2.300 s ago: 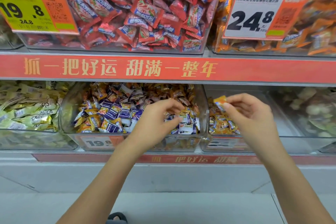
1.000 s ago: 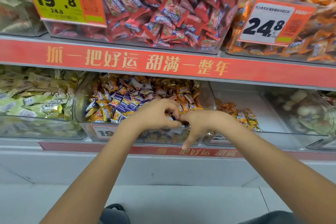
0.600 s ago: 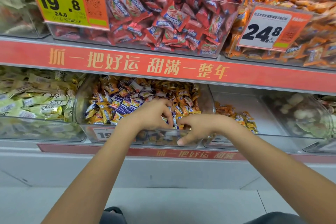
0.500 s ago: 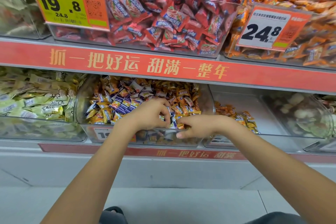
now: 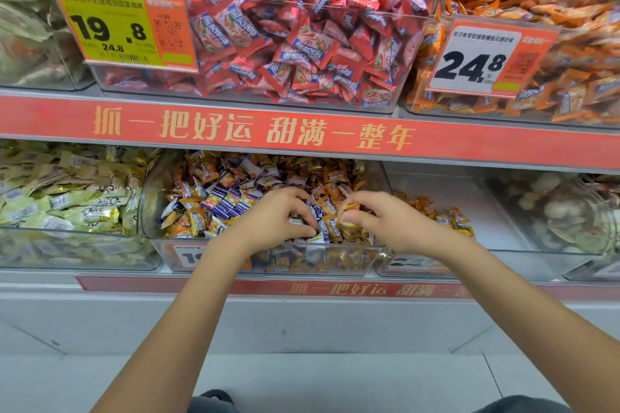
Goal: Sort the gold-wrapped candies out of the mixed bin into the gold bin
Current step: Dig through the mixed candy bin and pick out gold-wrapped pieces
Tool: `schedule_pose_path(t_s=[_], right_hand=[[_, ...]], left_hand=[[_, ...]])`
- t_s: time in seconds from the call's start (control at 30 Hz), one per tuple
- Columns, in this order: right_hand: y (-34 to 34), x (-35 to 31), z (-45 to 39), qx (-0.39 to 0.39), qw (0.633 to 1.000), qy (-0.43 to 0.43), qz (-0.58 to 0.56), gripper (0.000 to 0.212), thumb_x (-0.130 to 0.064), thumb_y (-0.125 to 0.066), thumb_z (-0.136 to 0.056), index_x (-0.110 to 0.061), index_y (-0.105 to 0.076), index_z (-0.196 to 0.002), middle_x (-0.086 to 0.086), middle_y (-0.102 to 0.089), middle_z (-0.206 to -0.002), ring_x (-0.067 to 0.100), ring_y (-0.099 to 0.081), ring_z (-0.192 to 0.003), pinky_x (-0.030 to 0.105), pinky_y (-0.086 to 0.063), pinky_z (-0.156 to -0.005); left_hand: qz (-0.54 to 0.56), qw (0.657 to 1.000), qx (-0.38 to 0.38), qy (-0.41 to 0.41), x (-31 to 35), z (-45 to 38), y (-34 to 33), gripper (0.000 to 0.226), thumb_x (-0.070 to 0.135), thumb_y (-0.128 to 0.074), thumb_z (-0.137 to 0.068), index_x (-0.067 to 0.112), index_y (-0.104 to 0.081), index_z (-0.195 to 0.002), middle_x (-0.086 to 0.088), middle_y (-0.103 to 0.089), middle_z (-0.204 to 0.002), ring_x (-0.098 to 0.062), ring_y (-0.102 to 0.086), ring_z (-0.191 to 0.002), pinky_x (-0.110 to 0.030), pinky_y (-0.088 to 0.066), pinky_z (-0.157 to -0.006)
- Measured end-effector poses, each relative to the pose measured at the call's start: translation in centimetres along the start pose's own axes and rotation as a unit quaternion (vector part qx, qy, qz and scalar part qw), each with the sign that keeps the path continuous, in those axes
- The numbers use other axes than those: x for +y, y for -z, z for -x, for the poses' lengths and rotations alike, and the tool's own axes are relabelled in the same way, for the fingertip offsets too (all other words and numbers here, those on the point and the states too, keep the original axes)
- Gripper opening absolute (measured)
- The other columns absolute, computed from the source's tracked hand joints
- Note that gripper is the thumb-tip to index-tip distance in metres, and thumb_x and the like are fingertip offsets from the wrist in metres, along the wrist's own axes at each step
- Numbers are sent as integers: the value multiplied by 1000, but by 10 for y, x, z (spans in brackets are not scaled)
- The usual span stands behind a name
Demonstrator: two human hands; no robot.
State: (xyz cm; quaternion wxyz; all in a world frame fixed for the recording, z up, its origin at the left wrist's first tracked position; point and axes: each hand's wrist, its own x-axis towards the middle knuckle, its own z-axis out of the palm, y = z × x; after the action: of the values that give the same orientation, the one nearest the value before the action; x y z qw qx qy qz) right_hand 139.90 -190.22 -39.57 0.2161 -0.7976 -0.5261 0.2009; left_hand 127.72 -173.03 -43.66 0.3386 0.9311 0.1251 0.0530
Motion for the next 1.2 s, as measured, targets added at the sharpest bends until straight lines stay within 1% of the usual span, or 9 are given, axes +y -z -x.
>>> schedule_pose_path(t_s=[0.1,0.17,0.27,0.37,0.53,0.7,0.87,1.07,1.2], right_hand=[[19,11,20,142,979,-12,-143,16,-20,-48,-98,-23,-64,-97,-10,-68,-91,-6,-60,-75,14,-45,-66],[28,34,33,213,950,-61,-222,17,-21,-48,-99,-26,-64,-97,-4,-70,-97,6,-63,-85,24,-50,-77],[35,68,43,186,927,-155,-286,16,-31,-45,-100,-26,-59,-105,8,-64,-119,17,-62,-101,40,-47,-99],[37,79,43,139,922,-221,-284,45,-46,-36,-99,-20,-49,-134,1,-50,-140,15,-50,-123,34,-36,-108],[25,39,48,289,947,-43,-131,21,-18,-48,-98,-28,-65,-105,-4,-69,-107,10,-62,-88,21,-46,-78],[3,9,20,19,997,40,64,24,-28,-62,-91,-22,-64,-115,-10,-64,-110,3,-58,-93,24,-50,-85],[-22,-1,-15,-165,926,30,337,45,-40,-69,-84,-10,-53,-114,3,-58,-101,22,-56,-93,34,-47,-70],[-23,-5,-18,-229,928,12,293,67,-48,-73,-77,-19,-45,-130,-3,-58,-110,20,-55,-99,30,-41,-71],[-19,-9,-15,-242,940,2,242,51,-47,-63,-87,-19,-47,-127,-12,-47,-89,15,-47,-87,26,-35,-62]], left_hand=[[-11,1000,14,-20,5,4,2,8,21,-71,-84,26,-75,-88,9,-50,-131,-4,-44,-110,-26,-37,-91],[-30,999,17,-33,7,5,1,12,17,-69,-85,25,-76,-90,10,-52,-130,-7,-45,-114,-30,-38,-95],[-29,999,8,-45,10,2,-5,20,6,-63,-88,21,-76,-93,8,-58,-126,-8,-53,-111,-30,-42,-97],[-33,998,-14,-61,11,-3,-14,21,5,-62,-89,18,-76,-97,6,-61,-124,-2,-50,-111,-22,-39,-99],[-78,991,-63,-84,10,-12,-18,16,20,-64,-89,19,-75,-101,8,-67,-114,-5,-54,-106,-11,-35,-90],[-98,990,-84,-50,1,-18,-8,7,23,-72,-82,20,-75,-88,5,-69,-106,-8,-58,-99,-32,-46,-90],[-140,989,-18,-49,-6,-15,-7,9,26,-66,-87,17,-67,-87,6,-60,-90,-15,-54,-89,-38,-45,-83],[-131,990,11,-47,-9,-11,-9,9,29,-67,-87,27,-61,-80,8,-60,-91,-16,-53,-92,-39,-41,-89],[-141,989,18,-44,-9,-11,-10,6,30,-65,-88,25,-64,-84,11,-56,-90,-14,-51,-93,-39,-39,-91]])
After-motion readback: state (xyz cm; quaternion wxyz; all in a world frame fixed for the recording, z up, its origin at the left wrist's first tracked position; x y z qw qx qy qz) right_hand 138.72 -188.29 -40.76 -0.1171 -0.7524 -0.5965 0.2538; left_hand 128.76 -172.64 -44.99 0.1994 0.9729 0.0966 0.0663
